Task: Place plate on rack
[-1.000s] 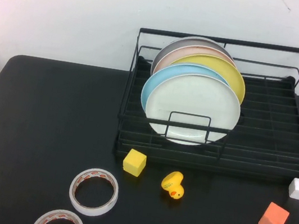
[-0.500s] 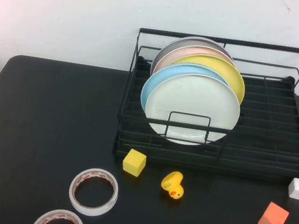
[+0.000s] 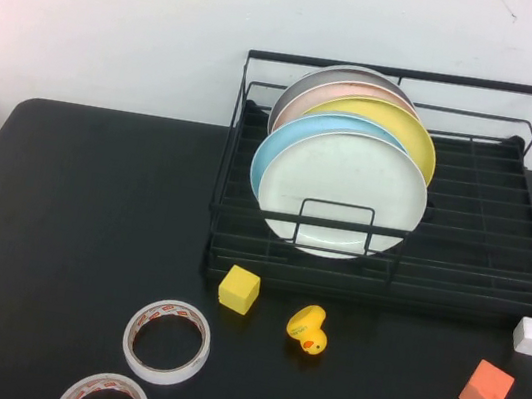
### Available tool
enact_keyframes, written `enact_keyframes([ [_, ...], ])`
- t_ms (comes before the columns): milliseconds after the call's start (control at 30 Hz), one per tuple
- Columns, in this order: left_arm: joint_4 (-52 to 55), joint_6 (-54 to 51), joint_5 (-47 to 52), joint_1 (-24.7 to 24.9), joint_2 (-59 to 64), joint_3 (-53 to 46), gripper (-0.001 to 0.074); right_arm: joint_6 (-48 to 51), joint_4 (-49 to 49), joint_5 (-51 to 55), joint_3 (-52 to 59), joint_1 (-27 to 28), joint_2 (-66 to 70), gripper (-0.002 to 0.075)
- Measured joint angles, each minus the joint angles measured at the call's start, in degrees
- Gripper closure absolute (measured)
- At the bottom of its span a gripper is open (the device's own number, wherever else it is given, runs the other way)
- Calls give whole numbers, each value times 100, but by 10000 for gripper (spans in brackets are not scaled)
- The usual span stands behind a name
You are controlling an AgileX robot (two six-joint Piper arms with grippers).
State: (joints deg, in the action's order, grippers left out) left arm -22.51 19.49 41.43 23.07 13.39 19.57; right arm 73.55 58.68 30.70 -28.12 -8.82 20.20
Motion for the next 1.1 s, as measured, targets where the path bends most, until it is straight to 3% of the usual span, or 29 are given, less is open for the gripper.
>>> enact_keyframes([
  [300, 0, 0, 0, 0, 0, 0, 736, 219, 0, -1563, 1122, 0, -938, 728],
  [533, 0, 0, 9, 0, 0, 0, 736, 207, -396, -2119, 1866, 0, -1559, 728],
  [600, 0, 0, 9, 0, 0, 0, 736, -979, -1335, -2224, 2110, 9, -1575, 728],
  [767, 0, 0, 9, 0, 0, 0, 736, -6434, -5868, -1925, 2515, 223, -1951, 728],
  [833, 0, 0, 19, 0, 0, 0, 736, -7836, -6933, -1503, 2530, 316, -2057, 728],
  [933, 0, 0, 23, 0, 0, 0, 736, -8745, -7382, -813, 2577, 443, -2088, 728],
  [1100, 0, 0, 33, 0, 0, 0, 736, -9010, -7428, -377, 2654, 544, -2088, 728],
])
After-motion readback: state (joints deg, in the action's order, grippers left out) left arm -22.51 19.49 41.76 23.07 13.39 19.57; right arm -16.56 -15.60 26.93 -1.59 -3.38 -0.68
